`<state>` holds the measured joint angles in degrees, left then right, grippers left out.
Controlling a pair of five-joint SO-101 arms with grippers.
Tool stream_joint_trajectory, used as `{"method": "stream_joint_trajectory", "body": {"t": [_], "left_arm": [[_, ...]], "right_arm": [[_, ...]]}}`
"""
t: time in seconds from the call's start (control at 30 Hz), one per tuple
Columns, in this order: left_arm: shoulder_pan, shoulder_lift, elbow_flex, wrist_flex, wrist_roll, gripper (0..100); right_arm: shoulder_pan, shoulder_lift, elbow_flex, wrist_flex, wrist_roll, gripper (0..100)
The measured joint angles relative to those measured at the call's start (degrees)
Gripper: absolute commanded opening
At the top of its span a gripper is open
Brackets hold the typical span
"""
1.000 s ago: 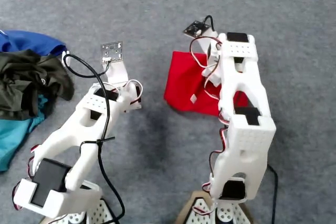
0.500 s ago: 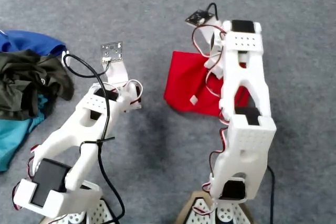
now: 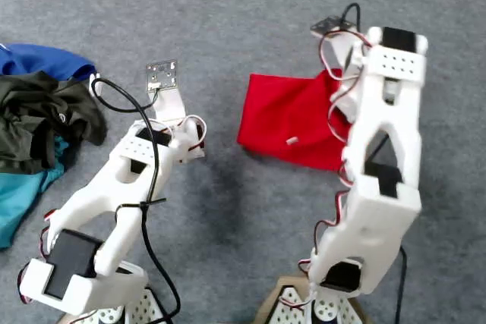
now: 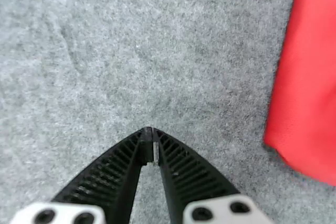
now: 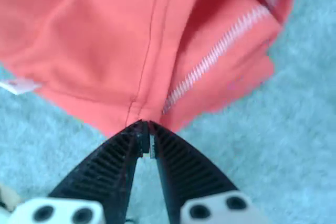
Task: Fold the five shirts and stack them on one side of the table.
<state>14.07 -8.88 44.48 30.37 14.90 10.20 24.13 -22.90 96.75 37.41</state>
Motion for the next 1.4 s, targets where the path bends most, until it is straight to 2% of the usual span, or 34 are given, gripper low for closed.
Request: {"method": "stream_joint_trajectory", "body": {"t": [0.13,0.43,0.6,0.8,0.97,1.03,1.2,1.4], "left_arm": [[0.0,0.0,0.0,0.0,-0.1,2],[0.0,0.0,0.0,0.0,-1.9,2],[0.0,0.0,0.0,0.0,-1.9,2],[0.0,0.0,0.0,0.0,-1.9,2],[0.0,0.0,0.0,0.0,-1.9,2],[0.0,0.0,0.0,0.0,-1.9,2],[0.0,-0.1,0.0,0.0,-1.9,2],[0.0,-0.5,0.0,0.0,-1.9,2]], "right_arm": [[0.4,-5.9,8.4,-1.1,0.2,0.5],[1.8,-21.6,34.5,-13.7,0.8,1.5],[2.5,-28.2,42.4,-18.6,0.9,19.7],[7.3,-34.4,40.8,-17.9,3.9,20.3],[6.9,-37.1,35.3,-15.4,4.0,0.5],[3.6,-36.3,33.7,-15.4,4.0,2.4],[-5.7,-25.5,24.5,-16.7,3.9,3.0],[-8.1,-5.2,3.1,-14.5,-0.4,3.0]]}}
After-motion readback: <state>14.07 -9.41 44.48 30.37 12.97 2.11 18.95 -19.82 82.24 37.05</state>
